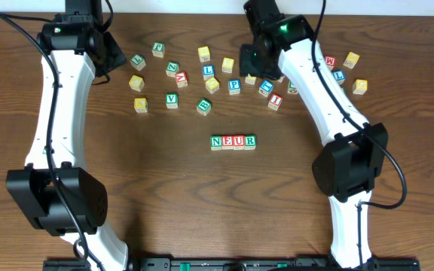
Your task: Spell out NEURIPS
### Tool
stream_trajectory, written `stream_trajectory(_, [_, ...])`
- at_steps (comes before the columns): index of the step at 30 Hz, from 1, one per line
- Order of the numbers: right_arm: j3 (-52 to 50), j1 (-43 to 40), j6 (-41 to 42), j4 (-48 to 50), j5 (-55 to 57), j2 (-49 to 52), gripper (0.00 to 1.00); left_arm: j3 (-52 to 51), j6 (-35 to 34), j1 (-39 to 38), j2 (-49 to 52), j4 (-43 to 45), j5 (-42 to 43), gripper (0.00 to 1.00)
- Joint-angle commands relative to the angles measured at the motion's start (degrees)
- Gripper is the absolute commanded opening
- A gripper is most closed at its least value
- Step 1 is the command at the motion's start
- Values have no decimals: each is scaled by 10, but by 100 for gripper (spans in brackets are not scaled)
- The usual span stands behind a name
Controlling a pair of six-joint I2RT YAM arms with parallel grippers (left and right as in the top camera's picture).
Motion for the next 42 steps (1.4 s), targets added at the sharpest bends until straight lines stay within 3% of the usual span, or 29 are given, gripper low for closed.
stream_trajectory(1, [12,-23,47,-33,27,1,51,-2,4,1,5,-2,-8,59])
stream_trajectory(9, [-42,-62,75,-68,23,1,54,-2,4,1,5,-2,-8,59])
stream_trajectory(20, [-149,-68,78,47,19,2,49,-2,3,1,5,-2,-7,60])
stream_trajectory(21, [-158,-68,78,58,18,2,48,-2,3,1,5,-2,-7,61])
stream_trajectory(22, [-167,-68,78,70,16,2,48,-2,3,1,5,-2,-7,73])
stream_trajectory(23, [-175,-68,78,78,14,2,47,-2,3,1,5,-2,-7,78])
stream_trajectory(26, [-202,-67,78,106,4,2,46,-2,3,1,5,-2,-8,84])
stream_trajectory(27, [-207,-67,78,112,4,2,46,-2,3,1,5,-2,-8,95])
stream_trajectory(28, [-212,-67,76,117,4,2,46,-2,3,1,5,-2,-8,98])
stream_trajectory(42, [-216,-58,37,141,6,17,45,-2,3,1,5,-2,-7,98])
